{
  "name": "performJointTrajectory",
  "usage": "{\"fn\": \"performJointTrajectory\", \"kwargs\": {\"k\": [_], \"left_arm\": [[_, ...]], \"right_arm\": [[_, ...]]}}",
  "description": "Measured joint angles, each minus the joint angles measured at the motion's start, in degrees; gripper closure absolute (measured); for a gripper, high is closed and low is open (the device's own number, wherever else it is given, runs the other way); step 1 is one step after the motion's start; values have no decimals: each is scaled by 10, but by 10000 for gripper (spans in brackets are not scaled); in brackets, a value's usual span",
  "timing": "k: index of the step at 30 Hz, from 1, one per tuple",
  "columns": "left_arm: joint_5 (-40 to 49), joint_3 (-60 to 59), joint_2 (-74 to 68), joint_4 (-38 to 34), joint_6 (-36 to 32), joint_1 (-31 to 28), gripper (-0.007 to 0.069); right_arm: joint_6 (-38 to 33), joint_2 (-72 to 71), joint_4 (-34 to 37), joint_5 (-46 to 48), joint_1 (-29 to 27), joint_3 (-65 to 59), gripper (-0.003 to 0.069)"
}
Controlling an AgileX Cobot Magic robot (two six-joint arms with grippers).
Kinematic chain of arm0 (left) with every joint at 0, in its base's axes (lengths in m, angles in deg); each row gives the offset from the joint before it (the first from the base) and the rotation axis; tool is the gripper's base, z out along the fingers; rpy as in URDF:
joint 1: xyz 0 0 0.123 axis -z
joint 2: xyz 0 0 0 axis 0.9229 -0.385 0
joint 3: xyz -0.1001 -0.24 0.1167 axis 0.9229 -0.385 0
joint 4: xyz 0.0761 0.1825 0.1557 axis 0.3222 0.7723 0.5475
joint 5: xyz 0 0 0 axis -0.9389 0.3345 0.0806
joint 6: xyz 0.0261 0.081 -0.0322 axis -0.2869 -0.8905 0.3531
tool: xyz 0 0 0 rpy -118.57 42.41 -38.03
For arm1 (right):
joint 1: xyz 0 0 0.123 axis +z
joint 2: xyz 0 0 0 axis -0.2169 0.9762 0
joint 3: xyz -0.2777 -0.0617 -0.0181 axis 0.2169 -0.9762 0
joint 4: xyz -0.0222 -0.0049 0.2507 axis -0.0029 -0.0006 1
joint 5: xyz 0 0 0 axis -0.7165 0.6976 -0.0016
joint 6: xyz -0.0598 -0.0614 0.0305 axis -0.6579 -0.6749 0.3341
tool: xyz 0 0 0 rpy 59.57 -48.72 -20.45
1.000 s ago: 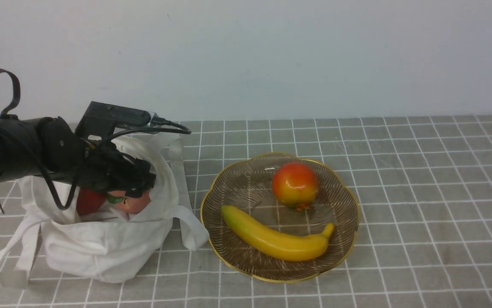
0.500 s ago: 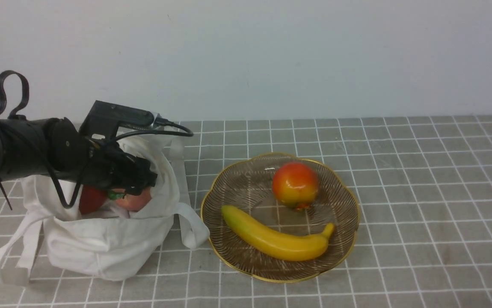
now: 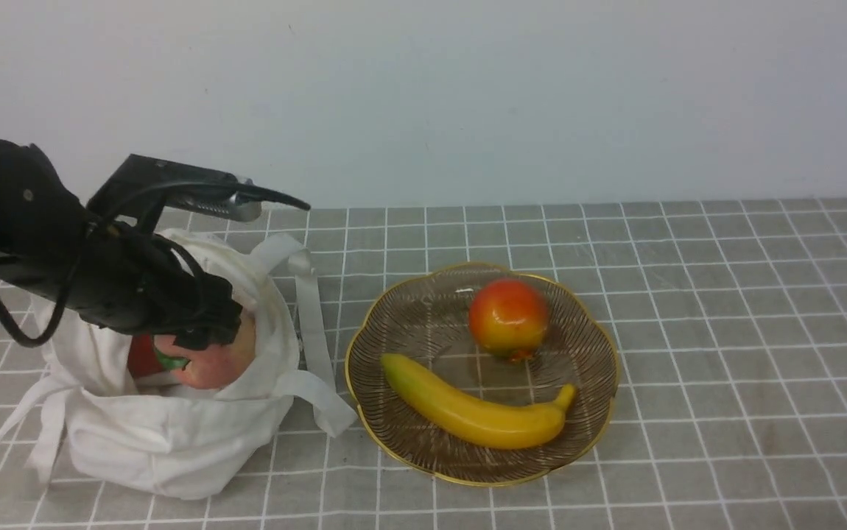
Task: Take the fruit out of the bag on the grey coffee tablecloth and place them on the plate.
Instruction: 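Move the peach from the bag and place it on the plate with the left gripper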
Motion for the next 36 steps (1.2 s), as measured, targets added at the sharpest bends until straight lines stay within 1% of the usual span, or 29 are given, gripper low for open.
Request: {"fn": "performJointTrajectory", "kwargs": {"k": [3, 5, 8, 11, 13, 18, 22, 25, 28, 32, 36], "left_arm": [[36, 0, 29, 9, 0, 0, 119], [57, 0, 47, 31, 7, 1, 119], [71, -2, 82, 56, 40, 1, 119], [75, -2, 123, 57, 73, 1, 125], [77, -2, 144, 42, 74, 1, 125], [75, -2, 177, -31, 37, 19, 125], [28, -2, 172, -127, -34, 67, 125], [-8, -2, 152, -169, -75, 102, 125], [-62, -2, 114, -217, -115, 137, 125], [-177, -2, 20, -293, -164, 184, 125], [-247, -2, -43, -329, -195, 206, 125]], "right_arm": [[0, 0, 0, 0, 0, 0, 676], [0, 0, 0, 0, 0, 0, 676], [0, 0, 0, 0, 0, 0, 676], [0, 0, 0, 0, 0, 0, 676], [0, 0, 0, 0, 0, 0, 676], [0, 0, 0, 0, 0, 0, 676], [0, 0, 0, 0, 0, 0, 676], [0, 0, 0, 0, 0, 0, 676], [0, 0, 0, 0, 0, 0, 676], [0, 0, 0, 0, 0, 0, 676], [0, 0, 0, 0, 0, 0, 676]]}}
